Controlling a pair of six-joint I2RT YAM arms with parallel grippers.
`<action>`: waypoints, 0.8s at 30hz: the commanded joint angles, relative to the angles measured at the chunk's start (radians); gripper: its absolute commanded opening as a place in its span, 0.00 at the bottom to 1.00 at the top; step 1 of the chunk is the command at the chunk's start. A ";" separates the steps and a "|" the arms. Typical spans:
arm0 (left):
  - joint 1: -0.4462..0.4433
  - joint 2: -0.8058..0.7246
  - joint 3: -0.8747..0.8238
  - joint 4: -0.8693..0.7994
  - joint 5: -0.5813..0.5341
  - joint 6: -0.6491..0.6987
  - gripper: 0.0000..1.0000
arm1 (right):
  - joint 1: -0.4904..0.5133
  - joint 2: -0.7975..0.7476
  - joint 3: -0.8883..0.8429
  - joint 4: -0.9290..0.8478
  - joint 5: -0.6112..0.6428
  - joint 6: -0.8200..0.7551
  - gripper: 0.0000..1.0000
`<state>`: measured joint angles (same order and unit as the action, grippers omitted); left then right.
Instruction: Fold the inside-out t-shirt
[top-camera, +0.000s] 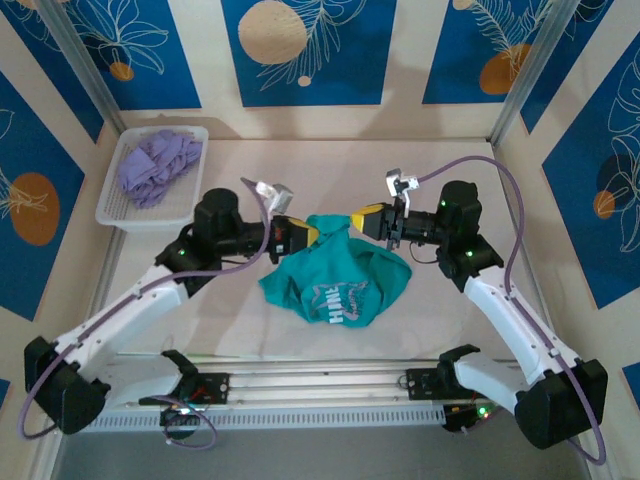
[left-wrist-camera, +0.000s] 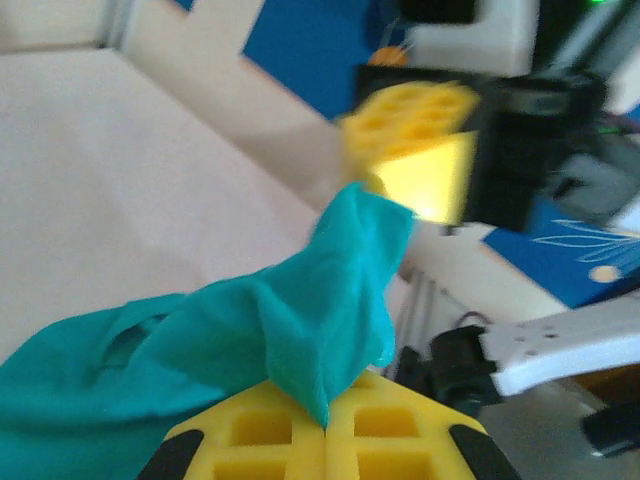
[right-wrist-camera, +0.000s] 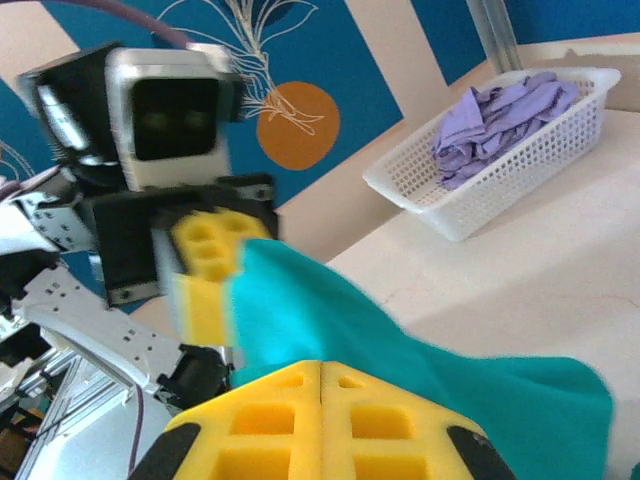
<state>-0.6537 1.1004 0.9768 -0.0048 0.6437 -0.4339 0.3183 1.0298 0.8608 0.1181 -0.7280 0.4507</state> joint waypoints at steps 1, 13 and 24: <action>0.009 -0.059 -0.041 0.208 0.181 -0.111 0.00 | 0.003 0.022 -0.006 -0.001 0.032 0.003 0.00; 0.017 -0.054 -0.052 0.253 0.140 -0.121 0.00 | 0.070 -0.014 0.093 -0.348 0.282 -0.160 0.24; 0.018 -0.038 -0.010 0.072 -0.015 -0.038 0.00 | 0.306 -0.206 0.092 -0.373 0.335 -0.382 0.31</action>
<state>-0.6453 1.0561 0.9318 0.0849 0.6575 -0.5003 0.5579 0.7879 0.9218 -0.2111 -0.4175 0.1677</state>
